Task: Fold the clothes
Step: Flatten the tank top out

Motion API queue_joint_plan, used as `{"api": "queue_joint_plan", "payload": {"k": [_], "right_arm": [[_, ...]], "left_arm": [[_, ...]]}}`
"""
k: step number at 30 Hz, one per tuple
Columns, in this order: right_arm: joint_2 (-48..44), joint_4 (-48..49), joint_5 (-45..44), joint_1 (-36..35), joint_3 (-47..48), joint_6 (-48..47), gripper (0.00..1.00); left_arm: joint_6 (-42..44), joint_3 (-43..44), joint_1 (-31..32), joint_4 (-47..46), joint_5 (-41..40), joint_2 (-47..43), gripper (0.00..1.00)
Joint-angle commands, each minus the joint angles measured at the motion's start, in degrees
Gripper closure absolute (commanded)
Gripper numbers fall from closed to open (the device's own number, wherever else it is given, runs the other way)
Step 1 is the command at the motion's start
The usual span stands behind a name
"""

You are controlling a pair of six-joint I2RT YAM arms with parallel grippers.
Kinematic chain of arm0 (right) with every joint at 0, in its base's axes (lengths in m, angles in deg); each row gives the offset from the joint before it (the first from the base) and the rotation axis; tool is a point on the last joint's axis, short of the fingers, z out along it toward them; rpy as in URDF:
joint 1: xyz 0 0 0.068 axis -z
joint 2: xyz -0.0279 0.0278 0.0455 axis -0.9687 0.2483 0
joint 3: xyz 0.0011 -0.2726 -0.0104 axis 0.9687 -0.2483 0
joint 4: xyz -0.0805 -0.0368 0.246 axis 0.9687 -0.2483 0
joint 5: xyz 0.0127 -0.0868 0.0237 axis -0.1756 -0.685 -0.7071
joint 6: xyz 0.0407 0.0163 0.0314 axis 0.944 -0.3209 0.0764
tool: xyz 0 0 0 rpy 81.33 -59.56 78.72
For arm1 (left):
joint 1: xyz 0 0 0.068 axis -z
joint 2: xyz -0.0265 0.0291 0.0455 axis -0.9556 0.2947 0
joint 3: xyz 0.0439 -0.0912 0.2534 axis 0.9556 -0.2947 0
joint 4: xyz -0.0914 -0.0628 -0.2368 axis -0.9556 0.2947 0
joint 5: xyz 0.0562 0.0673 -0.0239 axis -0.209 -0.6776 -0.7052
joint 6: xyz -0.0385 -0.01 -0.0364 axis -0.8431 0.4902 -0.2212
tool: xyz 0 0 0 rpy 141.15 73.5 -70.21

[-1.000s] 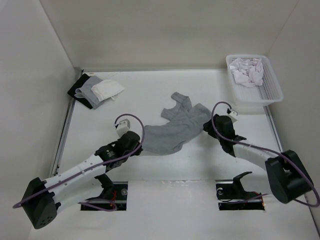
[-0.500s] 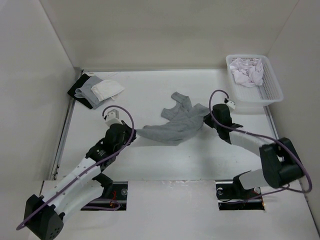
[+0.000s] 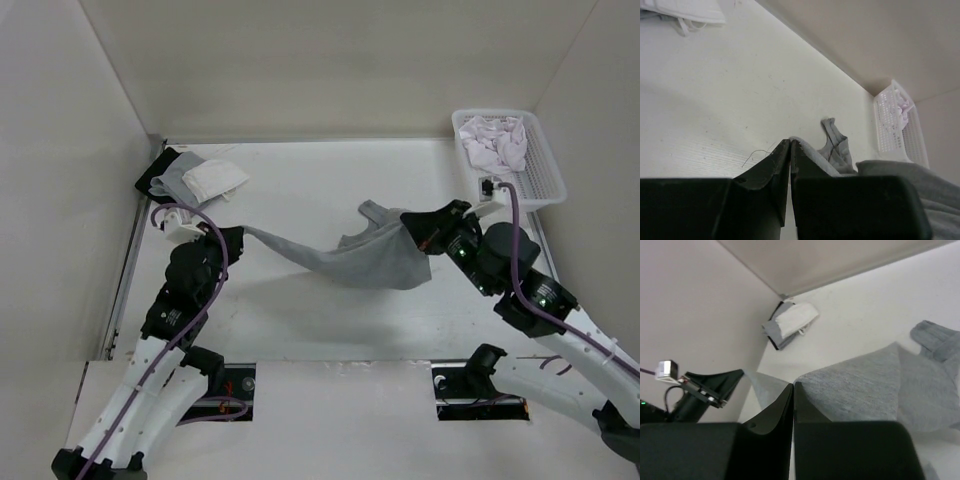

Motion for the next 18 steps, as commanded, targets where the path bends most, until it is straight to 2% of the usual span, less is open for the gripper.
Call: {"api": "queue_joint_plan", "payload": {"k": [1,4,7,8,11,13,15,18], "right_arm": [[4.71,-4.03,0.86,2.65,-3.12,-1.95,0.97],[12.43,5.98,11.57,11.52,-9.89,-1.69,0.96],[23.05,13.63,17.04,17.33,-12.71,-1.42,0.92],[26.84,15.57,17.14,18.22,-12.8,-1.25,0.89],[35.73,20.32,15.48,21.29,-12.19,-1.08,0.64],[33.23,20.95,10.84,21.39,-13.49,-1.59,0.56],[28.83,20.08,6.96,20.52,-15.95,-1.95,0.54],[20.75,14.73,5.8,18.41,-21.48,-0.12,0.67]], "left_arm": [[0.75,1.42,-0.83,-1.58,1.2,0.71,0.97],[0.58,0.19,-1.18,-2.19,1.29,2.29,0.97],[0.32,-1.56,-1.53,-2.45,1.64,3.87,0.97],[0.23,-2.44,-1.53,-2.63,1.91,4.23,0.97],[0.05,-5.16,-1.79,-2.19,2.52,4.93,0.97],[-0.04,-7.1,-2.67,-1.58,3.14,4.67,0.97],[-0.47,-8.07,-3.55,-1.31,3.49,4.14,0.97],[-0.74,-8.95,-5.3,-1.31,4.1,3.62,0.97]]}}
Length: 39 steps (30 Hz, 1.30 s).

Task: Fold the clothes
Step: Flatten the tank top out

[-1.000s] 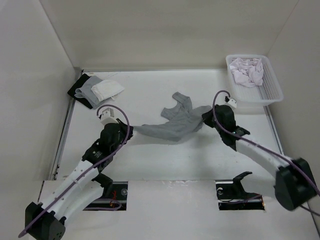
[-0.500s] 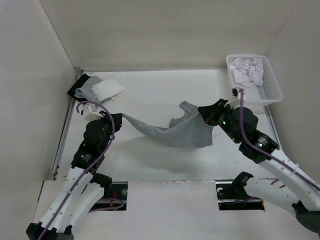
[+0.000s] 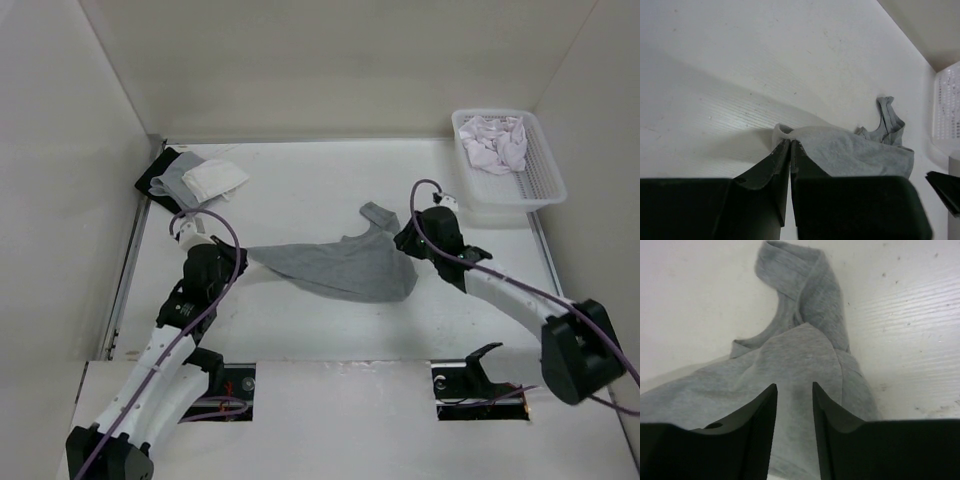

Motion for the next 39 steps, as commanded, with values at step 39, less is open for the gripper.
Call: {"api": "queue_joint_plan", "payload": {"k": [39], "right_arm": [[-20.38,-7.9,-10.22,-17.13,-19.53,17.82,0.67]], "left_arm": [[-4.45,-4.99,-8.16,-7.02,7.88,3.27,0.96]]}}
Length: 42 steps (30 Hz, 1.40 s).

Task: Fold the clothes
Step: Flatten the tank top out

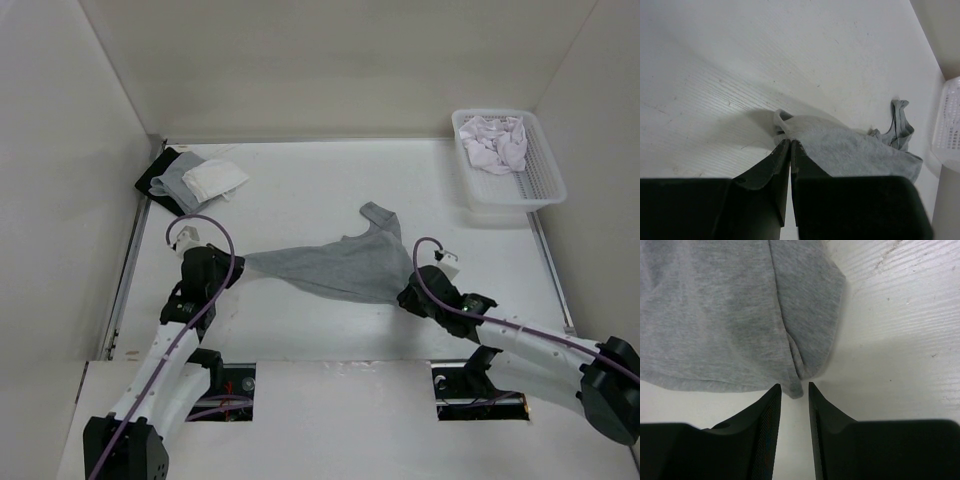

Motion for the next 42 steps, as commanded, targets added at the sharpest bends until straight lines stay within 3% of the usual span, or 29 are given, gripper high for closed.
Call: {"api": "queue_joint_plan", "payload": {"k": [1,14,21,24,31,32,38,42], "right_arm": [[0.69,5.18,1.62,1.52,-0.4,-1.55,0.67],[-0.88,8.69,3.9,3.01,-1.9,-2.6,0.87],[-8.87,4.4,2.94,2.05,2.05,-4.53,0.98],[-14.33,0.7,1.01,0.38,8.73,-8.66,0.99],[-20.66,-9.06,-15.5,-11.21,41.22,-26.13,1.0],[-19.7,-8.45,-20.22,-15.23,48.48,-30.6,1.0],[-12.77,2.08,-31.51,-34.74,70.14,-49.67,1.0],[-6.79,7.02,-34.42,-40.4,79.38,-59.8,1.0]], "left_arm": [[-0.35,0.54,0.82,-3.66,-0.27,0.14,0.96],[-0.26,0.27,1.17,-3.75,-0.54,-0.12,0.96],[-0.52,2.46,1.35,-3.83,-0.19,-0.74,0.97],[-1.05,6.85,3.36,-3.75,-0.71,-3.01,0.98],[1.84,26.53,10.83,0.38,-8.97,-9.7,0.98],[2.98,31.6,12.41,0.82,-10.8,-9.79,0.98],[10.54,52.01,14.62,0.03,-17.06,-8.13,0.98],[13.71,62.66,11.73,0.3,-17.5,-6.72,0.98]]}}
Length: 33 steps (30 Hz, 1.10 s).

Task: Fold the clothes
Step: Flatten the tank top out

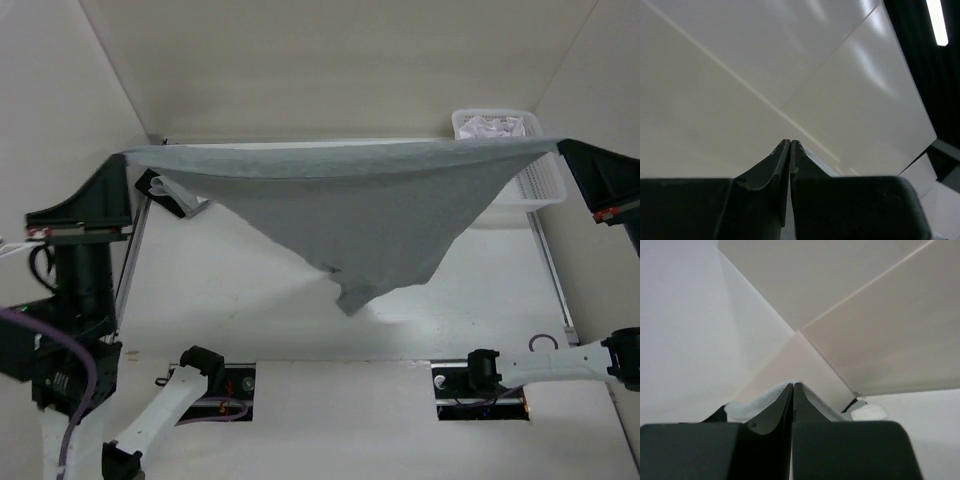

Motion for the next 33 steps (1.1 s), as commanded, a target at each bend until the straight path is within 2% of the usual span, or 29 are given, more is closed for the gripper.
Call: {"api": "queue_joint_plan", "payload": {"k": [1,5,7,10,12,15,16,17,19,20,21,26,29,33], "right_arm": [[8.25,7.21,-6.2,-3.42,6.89,-16.4,1.0],[14.15,12.58,-5.33,-1.86,10.17,-23.89,1.0],[16.87,12.34,-2.18,6.54,8.68,-23.64,1.0],[20.13,7.42,4.66,18.32,5.08,-16.28,1.0],[23.11,2.94,14.92,28.51,2.18,-6.2,1.0],[30.48,2.57,32.14,44.07,0.5,4.72,1.0],[37.04,3.88,38.47,50.21,3.11,8.41,1.0],[38.32,3.98,39.4,50.97,4.01,8.79,1.0],[49.27,2.15,44.05,57.19,15.64,11.07,1.0],[51.32,1.18,44.42,58.17,18.49,11.52,1.0],[57.43,-2.66,46.33,60.62,29.13,12.92,1.0],[65.22,-7.62,46.97,62.05,49.77,13.98,1.0],[65.32,-6.83,46.79,62.05,56.38,14.51,1.0],[60.93,-5.6,47.84,61.79,56.93,14.6,1.0]], "left_arm": [[5.58,9.75,-3.9,-1.1,-2.97,2.07,0.98],[5.15,8.64,-5.41,-3.73,-3.06,6.46,0.98],[4.19,3.13,-4.54,-4.61,-2.88,10.23,0.98],[3.74,-2.95,-5.41,-6.8,-3.58,13.67,0.98],[2.61,-6.12,-7.6,-8.04,-3.58,17.7,0.98],[0.41,-7.1,-11.38,-10.76,-1.48,26.13,0.98],[-0.73,-5.45,-12.78,-11.99,0.53,31.03,0.98],[-1.18,-3.08,-13.93,-12.52,2.12,35.08,0.98],[-2.41,5.24,-15.77,-12.27,5.8,44.57,0.98],[-2.76,8.94,-16.57,-11.91,7.13,47.49,0.98],[-3.72,13.77,-17.27,-10.95,8.27,50.48,0.98],[-4.52,25.74,-19.64,-10.24,10.48,53.14,0.98],[-4.52,30.59,-21.23,-10.5,11.18,52.18,0.98],[-4.61,31.22,-23.6,-10.77,12.59,49.02,0.98]]}}
